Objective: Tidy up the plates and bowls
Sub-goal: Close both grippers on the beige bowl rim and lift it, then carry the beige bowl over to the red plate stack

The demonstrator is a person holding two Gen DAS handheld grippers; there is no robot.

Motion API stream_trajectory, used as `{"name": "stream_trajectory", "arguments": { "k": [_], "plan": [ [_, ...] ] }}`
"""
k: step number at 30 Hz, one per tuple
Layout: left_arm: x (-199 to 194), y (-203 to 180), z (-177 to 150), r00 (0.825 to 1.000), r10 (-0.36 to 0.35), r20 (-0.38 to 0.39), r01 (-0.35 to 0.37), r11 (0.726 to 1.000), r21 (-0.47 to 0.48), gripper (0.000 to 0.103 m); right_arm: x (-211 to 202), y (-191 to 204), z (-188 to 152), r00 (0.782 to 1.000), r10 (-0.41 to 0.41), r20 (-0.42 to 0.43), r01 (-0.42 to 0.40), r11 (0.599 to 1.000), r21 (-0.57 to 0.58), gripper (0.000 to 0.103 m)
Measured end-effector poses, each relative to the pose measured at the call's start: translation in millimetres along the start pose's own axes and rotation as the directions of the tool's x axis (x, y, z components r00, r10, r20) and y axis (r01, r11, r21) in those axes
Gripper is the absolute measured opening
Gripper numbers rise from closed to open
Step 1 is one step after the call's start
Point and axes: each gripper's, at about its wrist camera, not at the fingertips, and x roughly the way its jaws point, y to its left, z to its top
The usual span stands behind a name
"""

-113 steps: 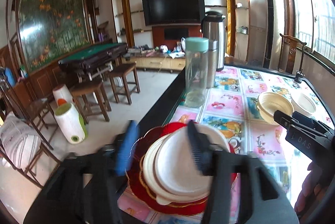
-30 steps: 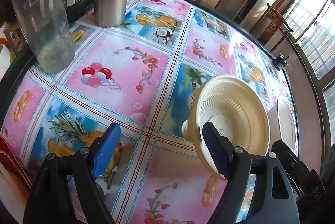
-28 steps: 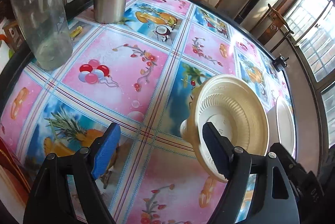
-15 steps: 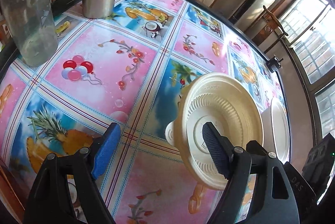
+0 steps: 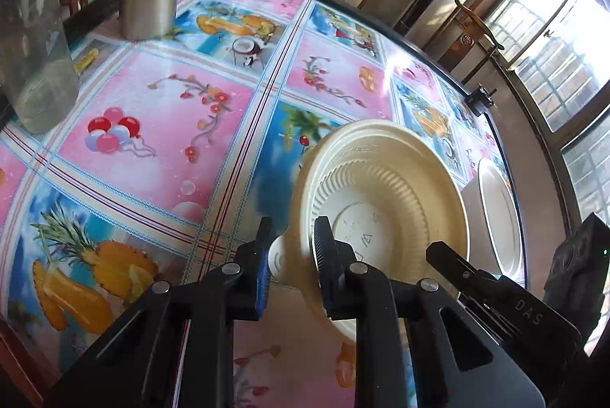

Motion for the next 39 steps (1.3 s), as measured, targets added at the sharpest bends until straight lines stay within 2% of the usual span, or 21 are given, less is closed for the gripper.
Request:
{"name": "stream_trajectory", "arguments": {
  "k": [9, 17, 24, 30, 36, 39],
  "plan": [
    [-11.2, -8.5, -5.4, 1.000, 0.016, 0.020, -0.017, 0.999, 0.037, 0.018, -6.3, -7.7, -2.1, 1.000, 0.020, -0.014, -0.020, 0.999, 0.044, 0.009],
    [-42.5, -16.4, -24.1, 0.993, 0.051, 0.102, -0.060, 0.995, 0.081, 0.018, -28.9, 1.6, -12.4, 0.998, 0.062, 0.012, -0.063, 0.997, 0.037, 0.008],
    [-83.1, -5.7, -45.5, 0.981, 0.093, 0.171, -0.111, 0.988, 0.104, 0.019, -48.5, 27.3, -41.8, 0.994, 0.107, 0.029, -0.107, 0.994, -0.007, 0.008],
    [-128.1, 21.3, -65.0, 0.969, 0.115, 0.217, -0.137, 0.986, 0.089, 0.019, -58.0, 60.5, -75.2, 0.986, 0.164, 0.017, -0.163, 0.985, -0.050, 0.008],
    [-185.8, 61.2, -83.8, 0.954, 0.135, 0.268, -0.153, 0.987, 0.051, 0.020, -72.5, 118.1, -111.9, 0.973, 0.232, -0.015, -0.232, 0.960, -0.155, 0.008],
    [-220.3, 80.0, -92.7, 0.936, 0.158, 0.314, -0.178, 0.983, 0.036, 0.020, -82.1, 153.6, -132.2, 0.965, 0.262, -0.028, -0.262, 0.938, -0.228, 0.008]
  ]
}}
